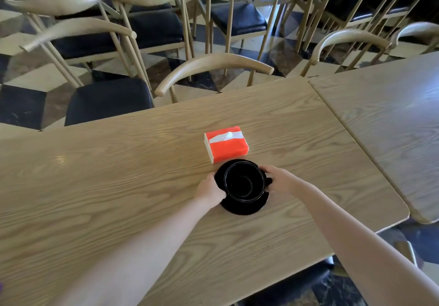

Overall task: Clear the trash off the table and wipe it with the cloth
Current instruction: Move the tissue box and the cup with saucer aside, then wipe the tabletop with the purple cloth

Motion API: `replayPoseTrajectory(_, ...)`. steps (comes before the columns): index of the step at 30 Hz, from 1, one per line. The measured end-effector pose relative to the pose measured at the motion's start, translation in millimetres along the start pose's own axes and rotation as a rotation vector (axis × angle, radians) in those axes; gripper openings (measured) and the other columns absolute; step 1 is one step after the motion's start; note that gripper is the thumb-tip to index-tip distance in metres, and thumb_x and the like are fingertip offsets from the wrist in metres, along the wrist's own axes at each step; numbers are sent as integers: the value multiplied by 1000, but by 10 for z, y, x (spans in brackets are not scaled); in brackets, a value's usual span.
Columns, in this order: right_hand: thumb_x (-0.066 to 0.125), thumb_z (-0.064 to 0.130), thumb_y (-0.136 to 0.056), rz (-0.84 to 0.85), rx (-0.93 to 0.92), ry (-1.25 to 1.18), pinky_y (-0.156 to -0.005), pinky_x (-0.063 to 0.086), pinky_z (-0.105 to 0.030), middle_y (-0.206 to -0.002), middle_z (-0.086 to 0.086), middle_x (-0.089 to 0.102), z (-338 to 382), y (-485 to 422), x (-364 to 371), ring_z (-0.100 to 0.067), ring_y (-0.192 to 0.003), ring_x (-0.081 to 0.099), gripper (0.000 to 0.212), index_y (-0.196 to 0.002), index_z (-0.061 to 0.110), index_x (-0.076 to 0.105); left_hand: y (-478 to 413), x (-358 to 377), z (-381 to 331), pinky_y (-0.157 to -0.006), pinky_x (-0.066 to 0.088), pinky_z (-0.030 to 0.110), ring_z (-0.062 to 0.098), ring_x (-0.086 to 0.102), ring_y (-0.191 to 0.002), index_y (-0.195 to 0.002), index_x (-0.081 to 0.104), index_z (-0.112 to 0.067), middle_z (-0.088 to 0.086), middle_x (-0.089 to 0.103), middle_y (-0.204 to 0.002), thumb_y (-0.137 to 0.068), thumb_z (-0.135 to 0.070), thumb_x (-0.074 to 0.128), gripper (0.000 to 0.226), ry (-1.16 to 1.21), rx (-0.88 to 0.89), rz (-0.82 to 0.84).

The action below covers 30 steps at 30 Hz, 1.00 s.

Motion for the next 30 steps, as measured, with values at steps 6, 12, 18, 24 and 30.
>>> replayPoseTrajectory(6,51,-11,-71,220,-11,292,-97,47,-41,-123,-8,61,450,119,-129,-30,-115,55,71,-134,20,45,20,-292,-71,-76,54,31,21,56,-95,-140,37,-12,8,52,-113,-79,-3,59,65,42,1,120)
replayPoseTrajectory(12,53,1,-79,71,46,472,-103,41,-42,-148,-11,33,1136,198,-243,-34,-131,35,77,-147,17,20,203,-843,101,-80,52,31,27,56,-113,-136,42,-10,14,46,-138,-85,-8,59,54,-24,61,134)
replayPoseTrajectory(18,54,14,-91,58,-120,387,-106,31,-30,-146,-11,39,2322,229,449,-31,-134,37,55,-142,7,33,589,-1566,939,-81,50,31,28,54,-115,-134,44,-9,15,49,-133,-85,-7,61,52,26,29,77)
replayPoseTrajectory(24,52,16,-94,174,-241,362,-112,29,-32,-149,-14,37,3313,326,1688,-27,-136,37,53,-143,6,34,1098,-2296,2280,-77,51,31,27,58,-110,-130,49,-11,13,55,-127,-83,-9,63,49,115,-85,-58)
replayPoseTrajectory(30,50,17,-95,315,-299,365,-106,31,-22,-152,-11,32,4070,456,3035,-22,-135,38,53,-144,9,31,1888,-3041,3664,-57,48,18,21,54,-80,-125,53,0,23,57,-115,-83,5,58,43,361,-170,-328)
Point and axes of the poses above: each hand's wrist, its own y-axis away from the middle knuckle, its own x-axis out of the palm, z = x × y, the point moved 8 cm from there along -y, towards the middle knuckle
